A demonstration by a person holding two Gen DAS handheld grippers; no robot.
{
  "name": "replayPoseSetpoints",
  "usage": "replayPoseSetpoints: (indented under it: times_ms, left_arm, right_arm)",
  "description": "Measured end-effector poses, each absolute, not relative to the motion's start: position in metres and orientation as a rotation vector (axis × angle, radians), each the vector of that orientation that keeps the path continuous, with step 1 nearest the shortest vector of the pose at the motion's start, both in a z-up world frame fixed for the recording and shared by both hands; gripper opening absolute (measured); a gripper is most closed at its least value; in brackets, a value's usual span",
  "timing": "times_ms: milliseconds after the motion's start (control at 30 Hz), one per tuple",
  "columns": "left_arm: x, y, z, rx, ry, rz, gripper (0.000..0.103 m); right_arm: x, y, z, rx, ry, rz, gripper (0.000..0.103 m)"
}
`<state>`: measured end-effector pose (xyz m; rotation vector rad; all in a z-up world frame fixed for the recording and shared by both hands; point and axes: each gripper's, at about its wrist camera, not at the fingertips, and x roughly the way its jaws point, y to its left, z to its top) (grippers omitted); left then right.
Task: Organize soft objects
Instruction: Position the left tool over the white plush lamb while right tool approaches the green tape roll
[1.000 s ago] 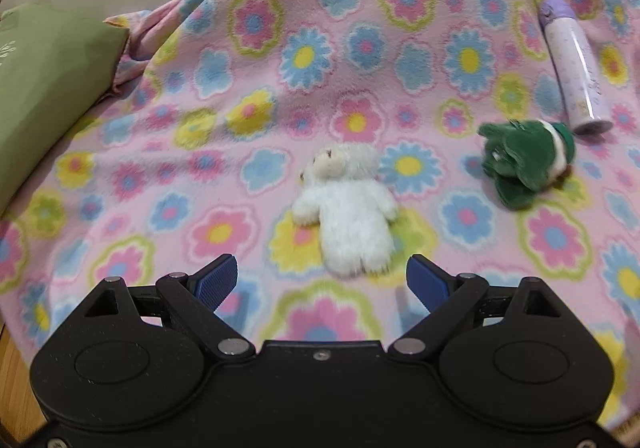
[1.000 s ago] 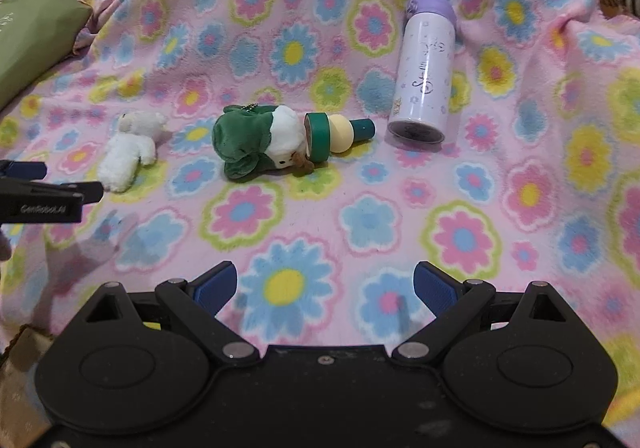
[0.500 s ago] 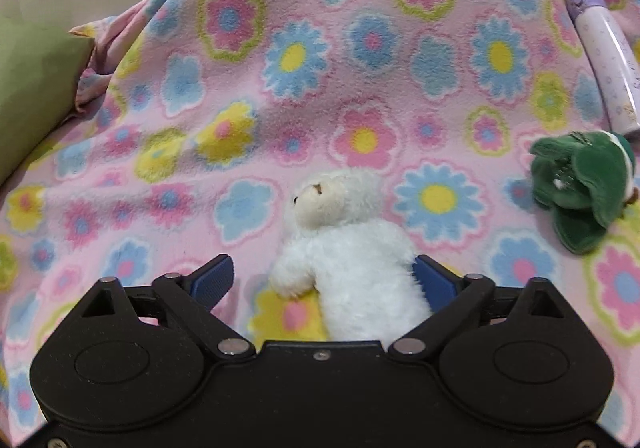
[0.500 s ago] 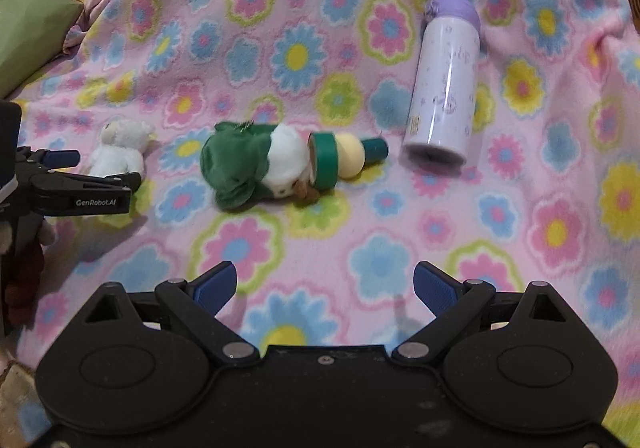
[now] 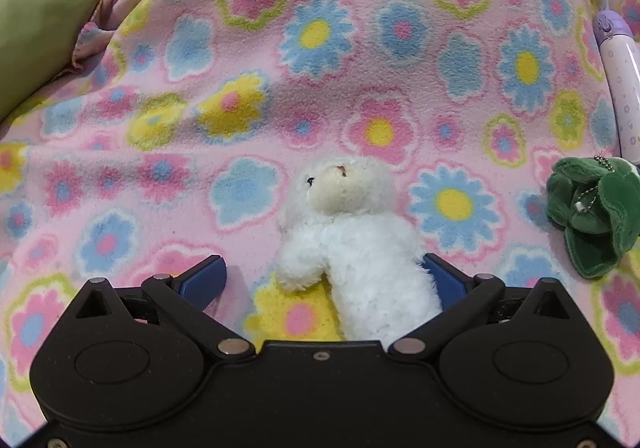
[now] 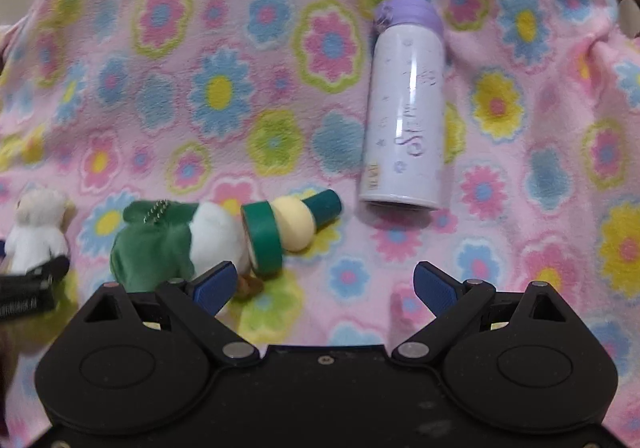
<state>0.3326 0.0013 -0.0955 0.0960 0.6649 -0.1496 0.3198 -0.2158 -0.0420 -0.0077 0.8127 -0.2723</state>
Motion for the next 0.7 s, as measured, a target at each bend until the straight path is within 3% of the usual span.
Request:
replayPoseSetpoints:
  times_ms: [267, 700]
  left_arm:
    - [0.333, 0.002, -0.095, 0.09, 0.667, -0.151, 0.101]
    - [0.333, 0.003, -0.095, 0.088, 0.668, -0.152, 0.101]
  right_arm:
    - [0.317, -0.192, -0.026, 0.031, 0.679, -0.063, 0.095]
    - [0.314, -0.251, -0.047, 0.163, 0.724, -0.281, 0.09]
